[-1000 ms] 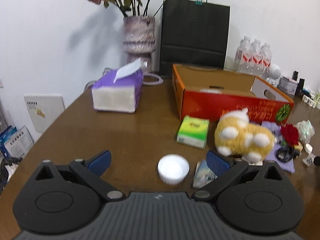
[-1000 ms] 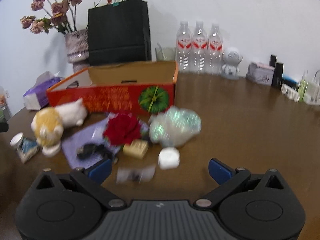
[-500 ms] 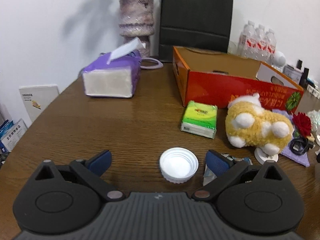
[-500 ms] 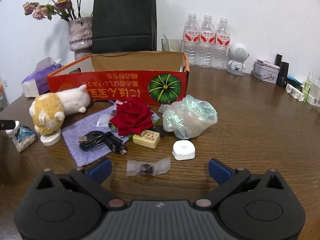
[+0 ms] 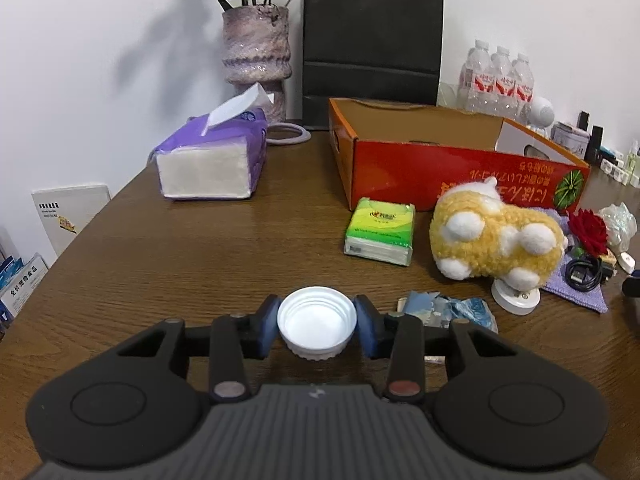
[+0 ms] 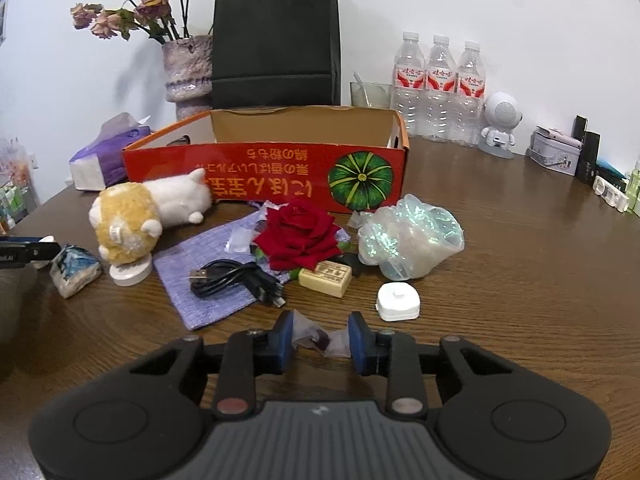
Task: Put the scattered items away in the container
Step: 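Grasp the white bottle cap with the left gripper while the right grasps a small clear packet, then lower the cap and packet into the cardboard box and open both grippers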
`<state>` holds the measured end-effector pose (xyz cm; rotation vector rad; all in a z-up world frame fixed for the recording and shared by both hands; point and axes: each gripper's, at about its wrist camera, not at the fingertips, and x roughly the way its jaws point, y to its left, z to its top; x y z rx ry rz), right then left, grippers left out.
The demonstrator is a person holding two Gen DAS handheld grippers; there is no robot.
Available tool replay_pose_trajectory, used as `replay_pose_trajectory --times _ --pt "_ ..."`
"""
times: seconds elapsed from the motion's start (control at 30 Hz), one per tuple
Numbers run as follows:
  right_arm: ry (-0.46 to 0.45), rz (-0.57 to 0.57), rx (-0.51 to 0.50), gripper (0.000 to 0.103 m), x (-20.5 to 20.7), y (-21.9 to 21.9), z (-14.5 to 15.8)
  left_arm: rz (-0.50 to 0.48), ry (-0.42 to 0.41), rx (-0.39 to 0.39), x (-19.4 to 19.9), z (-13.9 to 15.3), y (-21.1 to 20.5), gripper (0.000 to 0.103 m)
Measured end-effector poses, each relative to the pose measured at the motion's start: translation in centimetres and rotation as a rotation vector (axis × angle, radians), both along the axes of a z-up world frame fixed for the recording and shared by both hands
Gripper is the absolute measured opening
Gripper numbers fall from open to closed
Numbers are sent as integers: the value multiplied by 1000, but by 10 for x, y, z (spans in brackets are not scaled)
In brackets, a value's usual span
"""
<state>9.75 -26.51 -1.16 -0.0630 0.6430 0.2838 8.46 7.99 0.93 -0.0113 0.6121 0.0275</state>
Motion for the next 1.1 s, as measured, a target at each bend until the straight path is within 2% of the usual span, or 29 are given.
replay_pose_trajectory --times 0.33,0.53,0.7,0.87,1.03,1.1 --pt "-38 -1 26 22 -4 -4 11 -37 -70 -13 -5 26 -12 41" --pt "-137 16 40 22 7 3 44 -102 -155 -15 16 59 -37 41" --pt "-214 29 65 22 43 16 77 -139 -209 -37 51 83 -61 41" --pt "-237 30 106 22 87 30 95 -132 -219 -90 91 89 -77 41" --pt "-225 -1 116 22 132 43 97 -68 -211 -171 135 87 -81 41" --pt "-202 -2 142 22 149 45 91 -44 -206 -175 151 83 -84 41"
